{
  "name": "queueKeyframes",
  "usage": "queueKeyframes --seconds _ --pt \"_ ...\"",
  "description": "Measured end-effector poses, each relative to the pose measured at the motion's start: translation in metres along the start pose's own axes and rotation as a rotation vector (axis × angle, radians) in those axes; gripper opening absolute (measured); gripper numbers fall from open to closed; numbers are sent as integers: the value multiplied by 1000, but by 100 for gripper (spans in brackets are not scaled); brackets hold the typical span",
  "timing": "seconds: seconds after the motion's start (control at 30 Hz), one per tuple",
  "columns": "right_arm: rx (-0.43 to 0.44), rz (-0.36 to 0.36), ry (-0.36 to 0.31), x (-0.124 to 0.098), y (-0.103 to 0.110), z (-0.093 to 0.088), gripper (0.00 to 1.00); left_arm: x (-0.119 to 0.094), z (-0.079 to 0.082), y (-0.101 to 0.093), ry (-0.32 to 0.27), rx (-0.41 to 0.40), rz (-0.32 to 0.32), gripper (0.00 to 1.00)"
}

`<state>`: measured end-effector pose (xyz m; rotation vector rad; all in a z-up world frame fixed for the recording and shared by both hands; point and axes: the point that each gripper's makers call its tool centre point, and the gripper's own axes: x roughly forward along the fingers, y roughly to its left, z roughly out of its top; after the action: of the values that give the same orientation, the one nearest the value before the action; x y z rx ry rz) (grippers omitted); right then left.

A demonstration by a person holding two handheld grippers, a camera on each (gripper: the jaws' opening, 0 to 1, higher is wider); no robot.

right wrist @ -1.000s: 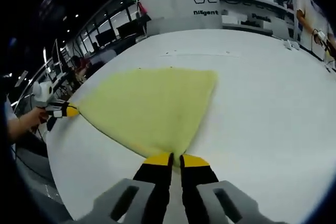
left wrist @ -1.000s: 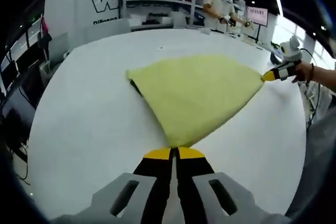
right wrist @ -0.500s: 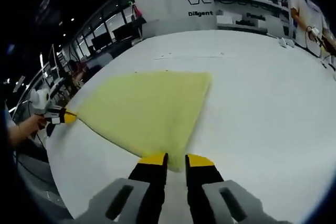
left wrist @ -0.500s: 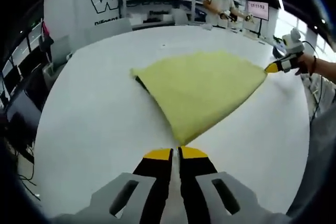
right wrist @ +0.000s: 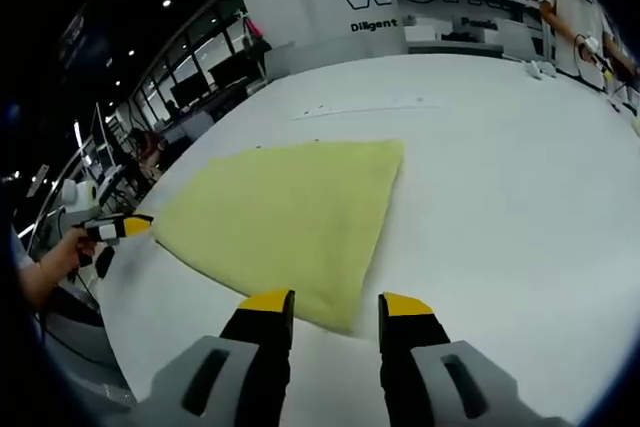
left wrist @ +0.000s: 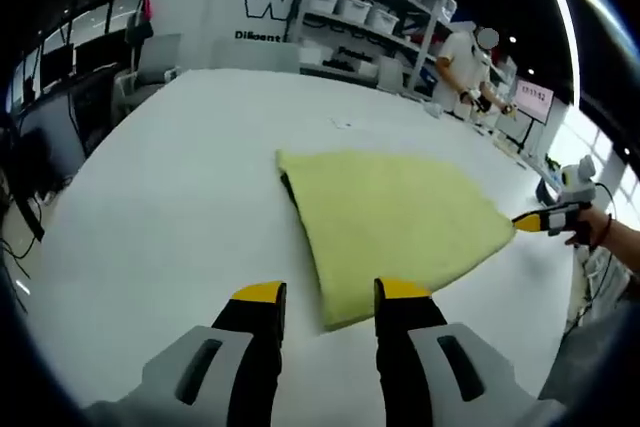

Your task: Fold the garment on the visible template until the final outline fits inside the template.

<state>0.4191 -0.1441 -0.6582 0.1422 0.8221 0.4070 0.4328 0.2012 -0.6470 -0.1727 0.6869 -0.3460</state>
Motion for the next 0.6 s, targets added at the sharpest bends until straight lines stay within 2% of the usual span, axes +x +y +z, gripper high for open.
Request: queueKeyframes --seconds 0.07,0.13,0.17,0.23,0.3,0.33,0.6 --pt "-1 -7 12 4 -2 -2 28 5 -6 -1 24 -30 3 33" --pt "8 -6 19 6 -2 -3 27 7 -11 1 46 -26 20 32" --pt "10 -6 23 6 -1 -3 26 7 -18 1 80 -20 23 30" --pt "8 -9 27 7 -1 -4 20 6 -15 -1 67 -9 21 19" --pt "-1 -26 37 8 -3 -5 6 4 -16 -3 72 -13 19 8" --pt "-21 -33 45 8 -4 -6 3 3 -16 -6 75 -4 11 6" --pt "-45 -26 56 7 -1 -9 0 -2 -17 -7 81 75 12 3"
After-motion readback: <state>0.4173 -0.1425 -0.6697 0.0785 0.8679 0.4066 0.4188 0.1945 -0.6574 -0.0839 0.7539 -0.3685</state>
